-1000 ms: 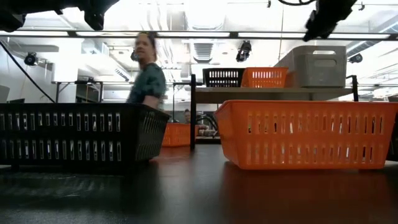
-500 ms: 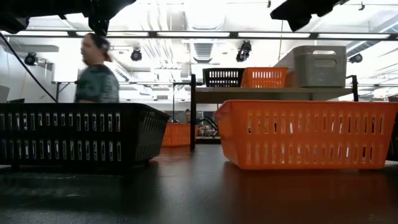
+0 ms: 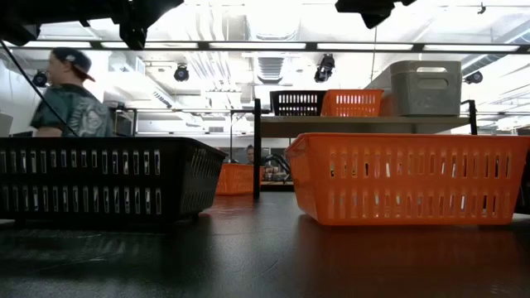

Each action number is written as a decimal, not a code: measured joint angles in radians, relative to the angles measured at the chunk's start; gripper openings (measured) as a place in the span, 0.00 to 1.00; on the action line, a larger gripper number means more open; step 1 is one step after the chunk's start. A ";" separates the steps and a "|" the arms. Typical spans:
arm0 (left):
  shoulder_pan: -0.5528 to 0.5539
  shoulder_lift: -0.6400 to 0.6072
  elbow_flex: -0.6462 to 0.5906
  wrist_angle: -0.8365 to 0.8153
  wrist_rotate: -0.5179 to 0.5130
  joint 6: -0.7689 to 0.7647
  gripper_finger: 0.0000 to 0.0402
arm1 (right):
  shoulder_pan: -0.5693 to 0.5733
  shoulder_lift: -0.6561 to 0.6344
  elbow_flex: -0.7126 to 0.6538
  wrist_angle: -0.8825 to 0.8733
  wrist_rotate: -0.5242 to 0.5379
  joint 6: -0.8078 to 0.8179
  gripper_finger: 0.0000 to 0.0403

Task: Stack baskets on shelf by color
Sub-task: Stack the bottom orange basket on the orange basket on the shelf

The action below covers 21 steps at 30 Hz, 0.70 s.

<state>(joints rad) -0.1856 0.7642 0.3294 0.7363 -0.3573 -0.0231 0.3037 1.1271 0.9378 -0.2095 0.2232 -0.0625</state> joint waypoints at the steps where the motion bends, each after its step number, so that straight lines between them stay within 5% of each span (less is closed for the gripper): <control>1: 0.000 -0.003 0.000 0.000 0.000 0.000 0.36 | 0.000 0.020 0.028 -0.036 -0.017 0.006 0.02; 12: 0.000 -0.009 0.000 -0.001 0.000 0.002 0.36 | 0.009 0.312 0.343 -0.429 -0.074 0.029 0.17; 21: 0.000 -0.009 0.000 -0.002 0.000 0.011 0.36 | 0.009 0.536 0.455 -0.466 -0.088 -0.069 0.33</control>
<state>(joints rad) -0.1856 0.7547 0.3294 0.7345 -0.3576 -0.0124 0.3122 1.6628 1.3924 -0.6753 0.1352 -0.1315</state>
